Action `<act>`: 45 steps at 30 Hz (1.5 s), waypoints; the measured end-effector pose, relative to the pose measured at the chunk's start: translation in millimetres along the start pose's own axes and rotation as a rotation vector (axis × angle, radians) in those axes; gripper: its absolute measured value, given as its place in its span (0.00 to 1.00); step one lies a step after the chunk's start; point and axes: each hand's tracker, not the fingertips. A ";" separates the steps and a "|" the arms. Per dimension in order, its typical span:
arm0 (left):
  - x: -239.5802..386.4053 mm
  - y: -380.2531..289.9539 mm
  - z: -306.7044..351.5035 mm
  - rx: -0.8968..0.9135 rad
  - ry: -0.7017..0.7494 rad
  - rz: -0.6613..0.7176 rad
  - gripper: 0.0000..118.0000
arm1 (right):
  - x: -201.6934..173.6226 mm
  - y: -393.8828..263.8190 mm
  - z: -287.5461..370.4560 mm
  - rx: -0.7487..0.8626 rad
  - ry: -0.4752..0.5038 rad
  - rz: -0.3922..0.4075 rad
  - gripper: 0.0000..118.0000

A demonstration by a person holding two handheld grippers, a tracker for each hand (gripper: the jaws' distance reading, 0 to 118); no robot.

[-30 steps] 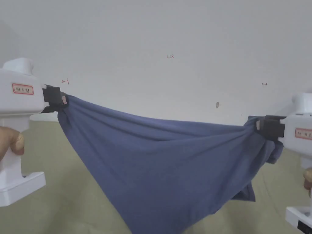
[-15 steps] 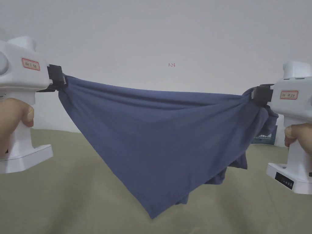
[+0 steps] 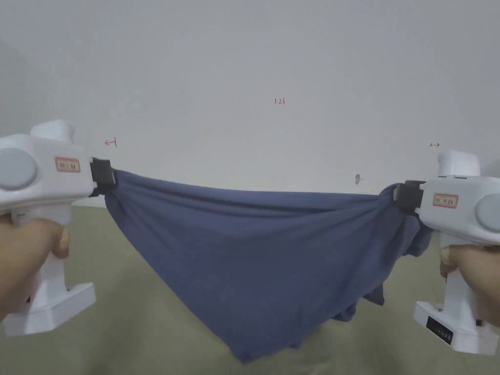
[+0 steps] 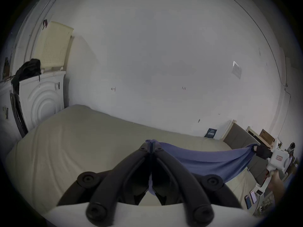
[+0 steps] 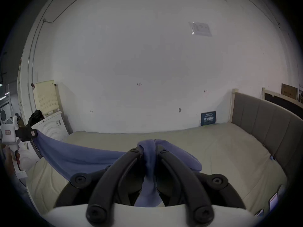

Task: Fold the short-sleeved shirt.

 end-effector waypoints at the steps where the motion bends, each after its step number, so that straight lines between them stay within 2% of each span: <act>1: -2.6 -10.8 2.4 -0.012 0.001 -0.001 0.01 | 2.8 -7.9 2.6 -0.008 0.001 0.001 0.12; 7: -20.9 -65.6 22.6 -0.066 -0.015 0.019 0.01 | 17.9 -56.3 30.4 -0.076 0.023 -0.006 0.12; 16: -30.9 -153.7 98.9 -0.108 -0.034 0.058 0.01 | 34.4 -138.4 108.2 -0.167 0.009 0.010 0.13; 21: -42.7 -204.3 135.2 -0.178 -0.013 0.105 0.01 | 39.9 -184.9 152.4 -0.235 -0.001 -0.060 0.13; 29: -70.9 -271.9 152.5 -0.322 0.042 0.138 0.01 | 43.4 -251.1 190.6 -0.346 -0.018 -0.097 0.13; 33: -75.0 -294.6 157.4 -0.371 0.059 0.150 0.03 | 42.7 -274.1 192.3 -0.406 -0.025 -0.088 0.14; 34: -77.1 -298.9 156.3 -0.387 0.049 0.158 0.07 | 42.4 -276.7 191.9 -0.407 -0.027 -0.087 0.18; 35: -78.1 -302.5 154.5 -0.417 0.039 0.170 0.21 | 42.6 -279.7 193.7 -0.397 -0.030 -0.090 0.26; 36: -74.6 -304.8 156.3 -0.418 0.059 0.165 0.62 | 44.3 -279.5 194.6 -0.383 -0.019 -0.106 0.47; 37: -74.0 -307.1 156.6 -0.420 0.066 0.165 0.87 | 45.6 -278.4 195.4 -0.374 -0.023 -0.127 0.69; 38: -74.0 -307.4 158.5 -0.424 0.066 0.178 0.97 | 46.6 -275.0 196.4 -0.378 -0.019 -0.154 0.86; 39: -72.9 -305.8 163.3 -0.388 0.049 0.205 0.96 | 45.4 -270.2 199.5 -0.385 -0.011 -0.168 0.91; 41: -66.2 -295.7 177.4 -0.288 -0.016 0.206 0.96 | 41.2 -258.5 211.5 -0.307 0.006 -0.143 0.89; 45: -33.3 -268.5 187.7 -0.183 0.006 0.020 0.92 | 19.5 -233.8 230.6 -0.187 -0.114 0.084 0.87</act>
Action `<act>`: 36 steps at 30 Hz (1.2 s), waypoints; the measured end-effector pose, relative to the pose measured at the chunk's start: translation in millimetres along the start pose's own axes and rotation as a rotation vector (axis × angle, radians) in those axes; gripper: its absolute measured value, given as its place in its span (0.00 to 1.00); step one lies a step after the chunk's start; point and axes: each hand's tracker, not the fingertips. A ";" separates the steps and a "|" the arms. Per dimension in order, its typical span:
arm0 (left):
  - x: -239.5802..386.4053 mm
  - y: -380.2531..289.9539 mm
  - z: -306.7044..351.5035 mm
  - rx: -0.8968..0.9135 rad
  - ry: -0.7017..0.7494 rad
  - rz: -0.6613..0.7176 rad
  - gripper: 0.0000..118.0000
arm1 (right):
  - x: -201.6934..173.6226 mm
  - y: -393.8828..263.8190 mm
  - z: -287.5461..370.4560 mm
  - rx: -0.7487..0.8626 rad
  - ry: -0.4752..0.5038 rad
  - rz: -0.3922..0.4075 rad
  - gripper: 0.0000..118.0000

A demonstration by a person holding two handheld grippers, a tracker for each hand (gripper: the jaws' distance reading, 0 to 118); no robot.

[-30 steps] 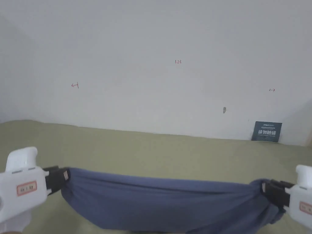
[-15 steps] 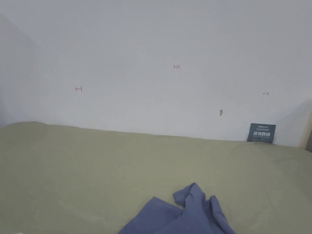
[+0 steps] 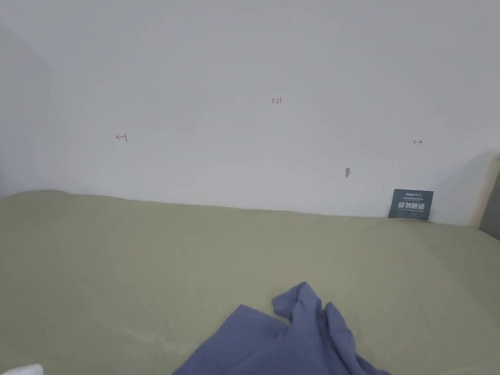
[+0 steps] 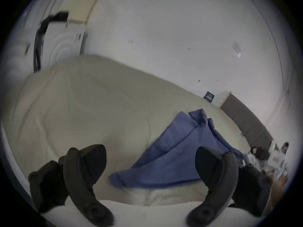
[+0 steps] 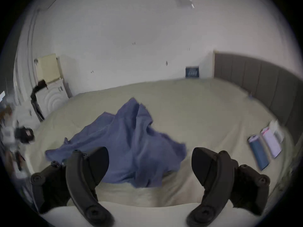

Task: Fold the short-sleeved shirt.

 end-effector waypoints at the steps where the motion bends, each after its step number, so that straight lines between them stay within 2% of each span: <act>1: 7.0 3.4 1.5 0.007 -0.006 -0.036 0.91 | -2.8 3.5 4.6 0.012 -0.025 0.027 0.86; 2: 13.9 5.5 1.9 0.012 -0.008 -0.066 0.91 | -5.3 6.4 8.2 0.015 -0.026 0.035 0.86; 3: 21.6 9.2 2.4 0.008 0.003 -0.089 0.83 | -8.0 8.9 11.1 0.006 -0.025 0.036 0.77; 4: 28.5 9.3 1.0 0.000 0.010 -0.108 0.67 | -10.2 10.3 12.6 0.003 -0.035 0.035 0.60; 5: 34.4 8.4 -2.8 -0.016 0.034 -0.129 0.40 | -11.5 11.0 12.0 -0.016 -0.047 0.038 0.33; 6: 38.0 7.0 -8.6 -0.045 0.076 -0.136 0.00 | -13.4 10.6 10.3 -0.041 -0.062 0.050 0.07; 7: 36.0 5.5 -8.9 -0.046 0.073 -0.131 0.00 | -13.7 8.2 11.9 -0.030 -0.102 0.040 0.07; 9: 28.2 3.8 -11.7 -0.102 0.026 -0.109 0.00 | -10.3 4.0 12.9 -0.053 -0.064 0.014 0.06; 16: -16.2 22.3 -19.7 -0.357 -0.056 -0.118 0.00 | -13.3 -5.3 12.2 -0.097 -0.045 -0.010 0.06; 21: -39.2 24.1 -39.5 -0.475 0.000 -0.245 0.02 | -19.4 -12.5 5.8 -0.126 -0.020 0.000 0.06; 22: -42.5 22.7 -43.9 -0.490 -0.014 -0.249 0.19 | -19.6 -11.8 3.6 -0.133 -0.013 0.001 0.06; 23: -43.1 19.6 -45.6 -0.473 -0.015 -0.241 0.53 | -21.1 -13.7 2.0 -0.141 -0.007 0.003 0.06; 24: -45.7 16.3 -49.7 -0.475 -0.031 -0.244 0.95 | -22.1 -15.9 1.1 -0.147 -0.001 0.002 0.06; 25: -47.5 12.6 -55.7 -0.495 -0.047 -0.237 1.00 | -22.5 -18.0 0.4 -0.153 0.011 0.000 0.06; 28: -54.7 -0.2 -69.1 -0.524 -0.088 -0.157 0.98 | -23.0 -20.1 -1.3 -0.171 0.032 -0.004 0.06; 32: -59.6 -17.7 -83.5 -0.562 -0.040 -0.144 0.95 | -22.1 -21.1 -4.3 -0.187 0.038 -0.004 0.06; 33: -61.4 -21.9 -84.7 -0.565 -0.037 -0.138 0.88 | -22.0 -21.6 -5.3 -0.189 0.039 -0.005 0.06; 34: -62.6 -25.6 -85.6 -0.564 -0.037 -0.131 0.74 | -20.0 -21.4 -8.0 -0.194 0.042 -0.006 0.06; 36: -56.7 -28.7 -77.4 -0.503 0.036 -0.206 0.46 | -18.3 -19.4 -15.9 -0.211 0.046 -0.005 0.06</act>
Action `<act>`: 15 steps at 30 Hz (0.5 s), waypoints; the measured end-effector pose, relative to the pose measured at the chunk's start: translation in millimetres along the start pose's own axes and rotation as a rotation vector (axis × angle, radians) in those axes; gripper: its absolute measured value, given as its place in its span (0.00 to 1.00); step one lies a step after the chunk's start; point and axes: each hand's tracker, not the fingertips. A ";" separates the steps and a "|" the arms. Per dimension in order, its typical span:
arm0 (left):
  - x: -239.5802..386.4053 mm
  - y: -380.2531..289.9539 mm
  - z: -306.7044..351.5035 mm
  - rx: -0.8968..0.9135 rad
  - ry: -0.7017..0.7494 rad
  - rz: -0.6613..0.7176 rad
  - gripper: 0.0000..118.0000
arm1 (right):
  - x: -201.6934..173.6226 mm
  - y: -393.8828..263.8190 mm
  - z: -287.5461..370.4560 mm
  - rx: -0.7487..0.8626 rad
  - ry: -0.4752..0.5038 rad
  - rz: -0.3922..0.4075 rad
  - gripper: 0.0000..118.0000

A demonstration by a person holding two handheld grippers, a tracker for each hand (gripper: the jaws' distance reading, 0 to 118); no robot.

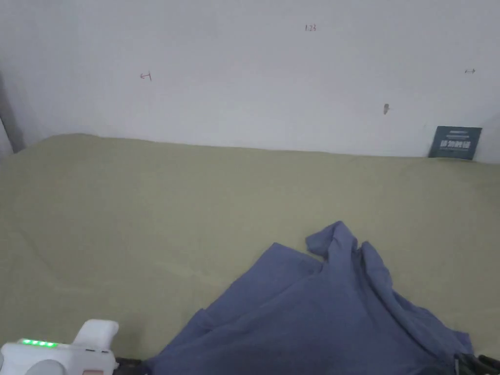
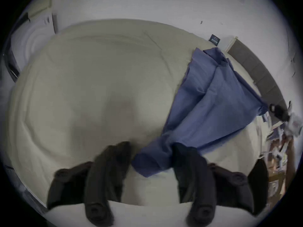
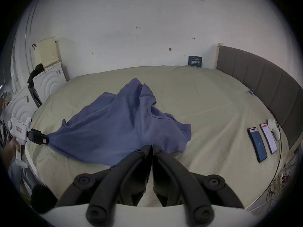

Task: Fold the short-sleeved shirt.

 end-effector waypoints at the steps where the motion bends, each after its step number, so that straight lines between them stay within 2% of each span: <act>1: -0.7 -1.6 1.9 0.007 -0.032 -0.013 0.40 | 0.8 3.3 -4.5 -0.009 0.005 -0.002 0.06; 2: -3.7 -1.6 4.7 0.014 -0.093 0.014 0.29 | 2.9 9.8 -10.9 -0.019 0.014 -0.005 0.06; 3: -6.7 -0.5 5.8 0.014 -0.178 0.054 0.06 | 4.2 18.3 -18.3 -0.027 0.020 -0.009 0.06; 4: -4.5 -0.2 8.9 0.038 -0.099 0.049 0.06 | 4.9 27.9 -26.0 -0.032 0.024 -0.012 0.06; 7: 0.6 1.1 11.8 0.052 -0.085 0.000 0.04 | 6.9 68.0 -57.3 -0.043 0.030 0.016 0.06; 11: 1.5 2.3 12.8 0.062 -0.115 0.014 0.03 | 4.2 137.3 -125.7 -0.118 0.068 0.137 0.06; 12: 1.5 2.2 12.4 0.064 -0.134 0.030 0.03 | 1.2 151.8 -141.4 -0.112 0.068 0.168 0.10; 13: 1.9 2.1 12.0 0.064 -0.128 0.032 0.03 | -2.3 166.8 -159.7 -0.131 0.085 0.210 0.20; 14: 3.6 1.6 11.1 0.067 -0.118 0.028 0.03 | -5.2 181.7 -180.2 -0.189 0.125 0.243 0.42; 15: 10.5 3.2 13.8 0.070 -0.100 0.011 0.03 | -8.7 194.1 -201.2 -0.234 0.145 0.273 0.82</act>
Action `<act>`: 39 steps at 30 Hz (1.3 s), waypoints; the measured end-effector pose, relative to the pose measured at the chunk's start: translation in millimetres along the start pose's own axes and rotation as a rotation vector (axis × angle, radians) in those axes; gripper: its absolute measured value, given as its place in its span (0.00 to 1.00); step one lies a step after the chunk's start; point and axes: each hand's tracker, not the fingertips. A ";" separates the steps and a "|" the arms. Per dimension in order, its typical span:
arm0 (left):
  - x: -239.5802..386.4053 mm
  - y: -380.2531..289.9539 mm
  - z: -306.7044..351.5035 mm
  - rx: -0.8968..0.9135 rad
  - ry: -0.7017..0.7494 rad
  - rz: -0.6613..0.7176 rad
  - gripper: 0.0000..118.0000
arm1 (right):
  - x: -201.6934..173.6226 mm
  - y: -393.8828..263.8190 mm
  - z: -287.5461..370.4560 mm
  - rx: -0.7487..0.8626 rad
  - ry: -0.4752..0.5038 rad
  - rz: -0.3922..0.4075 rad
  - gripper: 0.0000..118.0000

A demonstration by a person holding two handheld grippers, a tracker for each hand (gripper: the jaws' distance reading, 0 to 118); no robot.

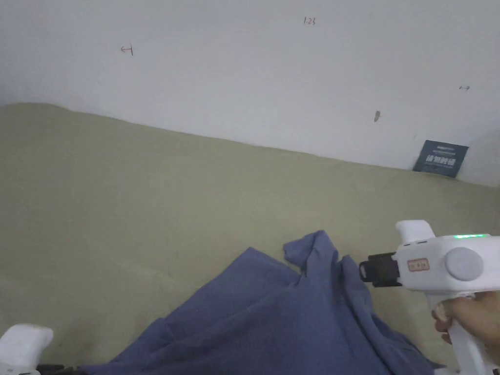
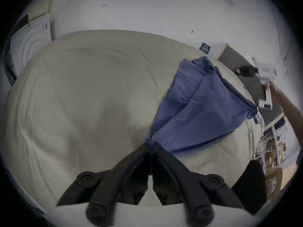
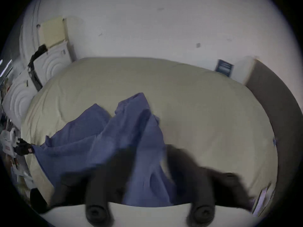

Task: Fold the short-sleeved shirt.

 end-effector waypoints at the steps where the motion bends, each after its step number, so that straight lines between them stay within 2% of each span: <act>1: 1.1 0.0 -0.6 0.000 0.003 -0.003 0.03 | 1.3 12.1 -17.1 -0.066 0.015 0.010 0.99; 2: 1.4 -0.7 -1.2 0.001 0.003 0.002 0.03 | 0.6 22.1 -33.7 -0.136 0.001 0.023 0.98; 3: 1.2 -0.7 -1.6 -0.001 0.004 0.006 0.03 | 1.7 31.2 -43.7 -0.119 0.003 0.031 0.96; 8: 1.4 -1.2 -3.5 -0.021 0.013 0.010 0.03 | 3.8 51.1 -94.3 -0.144 -0.044 0.083 0.96; 12: -2.0 -2.0 -6.0 -0.038 0.011 0.012 0.03 | 3.6 47.1 -113.1 -0.233 -0.016 0.220 0.93; 13: -2.5 -1.9 -6.7 -0.041 0.011 0.011 0.03 | 2.7 47.3 -114.1 -0.247 0.000 0.243 0.84; 14: -3.1 -1.7 -7.2 -0.042 0.008 0.016 0.03 | 1.8 47.0 -113.9 -0.244 0.015 0.250 0.67; 15: -4.2 -1.7 -7.4 -0.040 0.005 0.025 0.03 | 0.7 40.6 -114.0 -0.252 0.017 0.251 0.34; 16: -4.8 -1.3 -8.1 -0.038 0.003 0.029 0.03 | -2.1 39.5 -114.0 -0.260 0.019 0.280 0.17; 18: -5.4 -1.0 -7.8 -0.034 0.006 0.030 0.03 | -8.1 38.1 -105.0 -0.196 0.002 0.323 0.15; 19: -5.4 -1.1 -7.3 -0.035 0.007 0.031 0.03 | -7.8 34.4 -101.9 -0.173 0.011 0.316 0.13; 26: -1.6 10.4 14.1 0.071 -0.004 0.062 0.03 | 3.2 43.6 -29.5 0.031 0.008 0.225 0.11; 28: 0.0 22.1 22.6 0.111 -0.013 0.060 0.03 | 8.5 47.3 -1.4 0.096 0.013 0.176 0.11; 34: 9.7 90.4 46.0 0.245 0.004 0.028 0.03 | 28.5 75.6 75.5 0.256 -0.054 0.089 0.11; 39: 13.9 174.8 64.3 0.357 0.030 -0.020 0.03 | 45.4 111.1 123.2 0.365 -0.123 0.071 0.11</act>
